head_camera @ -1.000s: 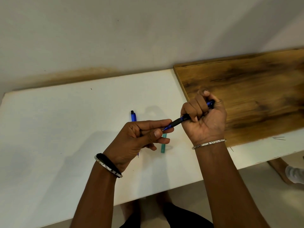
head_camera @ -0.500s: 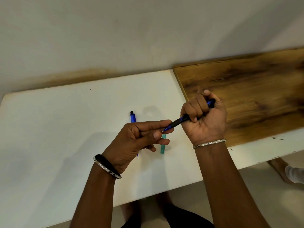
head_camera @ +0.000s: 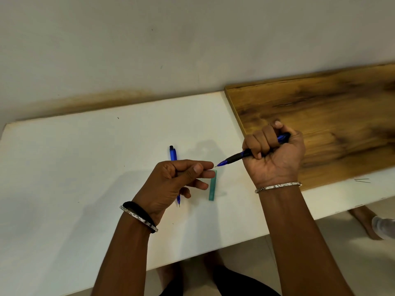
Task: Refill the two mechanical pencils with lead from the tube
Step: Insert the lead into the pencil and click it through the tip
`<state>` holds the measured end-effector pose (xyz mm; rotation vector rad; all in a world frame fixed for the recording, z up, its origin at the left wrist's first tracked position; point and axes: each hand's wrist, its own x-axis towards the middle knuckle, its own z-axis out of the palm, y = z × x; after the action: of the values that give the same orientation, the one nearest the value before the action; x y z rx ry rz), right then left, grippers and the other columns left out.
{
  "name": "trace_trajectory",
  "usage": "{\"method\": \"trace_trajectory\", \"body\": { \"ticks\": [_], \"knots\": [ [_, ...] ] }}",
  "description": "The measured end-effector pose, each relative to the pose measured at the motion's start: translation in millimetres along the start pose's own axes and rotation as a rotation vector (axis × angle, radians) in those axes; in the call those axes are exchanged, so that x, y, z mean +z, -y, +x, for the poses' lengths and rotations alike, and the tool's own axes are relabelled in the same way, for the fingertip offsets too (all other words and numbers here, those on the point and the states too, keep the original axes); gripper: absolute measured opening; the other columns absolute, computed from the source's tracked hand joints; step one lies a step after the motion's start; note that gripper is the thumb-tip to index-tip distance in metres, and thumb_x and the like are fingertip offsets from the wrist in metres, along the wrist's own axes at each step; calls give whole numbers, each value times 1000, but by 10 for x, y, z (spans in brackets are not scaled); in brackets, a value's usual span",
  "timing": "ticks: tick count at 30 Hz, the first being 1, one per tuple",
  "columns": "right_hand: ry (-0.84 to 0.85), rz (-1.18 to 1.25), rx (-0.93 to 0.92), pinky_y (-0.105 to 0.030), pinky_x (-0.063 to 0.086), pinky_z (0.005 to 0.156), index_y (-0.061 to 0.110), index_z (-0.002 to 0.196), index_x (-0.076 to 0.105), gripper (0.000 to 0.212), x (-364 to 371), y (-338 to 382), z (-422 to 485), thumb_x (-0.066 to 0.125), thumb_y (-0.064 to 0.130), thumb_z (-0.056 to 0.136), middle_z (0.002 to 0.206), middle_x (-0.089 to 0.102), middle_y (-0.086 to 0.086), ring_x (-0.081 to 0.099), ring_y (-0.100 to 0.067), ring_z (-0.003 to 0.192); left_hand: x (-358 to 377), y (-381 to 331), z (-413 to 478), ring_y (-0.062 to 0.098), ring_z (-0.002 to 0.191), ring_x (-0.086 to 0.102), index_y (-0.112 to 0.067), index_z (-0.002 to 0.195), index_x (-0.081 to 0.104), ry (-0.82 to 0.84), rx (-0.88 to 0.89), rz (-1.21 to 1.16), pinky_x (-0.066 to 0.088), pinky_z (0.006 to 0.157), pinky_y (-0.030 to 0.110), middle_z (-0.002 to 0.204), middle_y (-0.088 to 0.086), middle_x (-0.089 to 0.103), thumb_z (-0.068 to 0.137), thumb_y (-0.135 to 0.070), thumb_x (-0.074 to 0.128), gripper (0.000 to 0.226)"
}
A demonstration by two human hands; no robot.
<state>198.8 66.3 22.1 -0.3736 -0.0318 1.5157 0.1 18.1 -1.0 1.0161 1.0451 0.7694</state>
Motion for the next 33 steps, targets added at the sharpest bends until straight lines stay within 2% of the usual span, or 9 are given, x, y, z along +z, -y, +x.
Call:
{"method": "trace_trajectory", "body": {
  "ticks": [3,6,10,17,22,27,33],
  "knots": [
    [-28,-21,-60,-15,18,34,16,65,38,26,-21,51,8,25,18,87,41,15,6,8,-11,35,8,1,-5,9,81,70,-27,107,73,22,-10,0,49,57,17,104,0,76,84,-43,57,33],
    [-44,-25,-93,-15,18,34,17,63,36,28,-52,87,23,22,19,88,36,23,5,9,-11,35,28,-4,-13,9,84,70,-27,110,72,63,-22,-7,49,58,17,107,0,75,84,-44,56,35],
    [-28,-35,-100,-16,18,34,16,63,39,16,-57,71,18,34,21,78,36,26,5,10,-10,35,31,-11,-16,9,87,69,-27,113,71,80,-15,-29,49,59,17,109,1,74,85,-44,57,35],
    [-52,-34,-108,-18,16,36,16,63,39,18,-75,77,7,36,23,79,37,25,5,9,-11,38,20,-14,-23,11,88,68,-26,114,70,100,4,-59,49,60,18,111,3,73,88,-40,55,33],
    [-77,5,-124,-17,17,36,16,62,39,34,-96,108,16,25,26,92,37,24,5,9,-11,37,34,-21,-27,10,91,68,-26,121,66,167,18,-45,50,64,18,115,3,72,93,-36,51,34],
    [-86,-1,-155,-16,17,36,16,62,38,19,-83,106,5,37,26,78,37,23,5,9,-11,38,34,-24,-24,11,93,68,-28,125,63,197,43,-34,51,65,18,118,2,70,93,-36,50,35],
    [-67,-9,-160,-17,19,35,16,62,37,20,-79,110,6,36,26,80,37,23,5,9,-11,37,35,-1,-3,12,95,68,-28,126,62,201,47,-16,52,66,18,119,1,70,94,-35,49,35]
  ]
}}
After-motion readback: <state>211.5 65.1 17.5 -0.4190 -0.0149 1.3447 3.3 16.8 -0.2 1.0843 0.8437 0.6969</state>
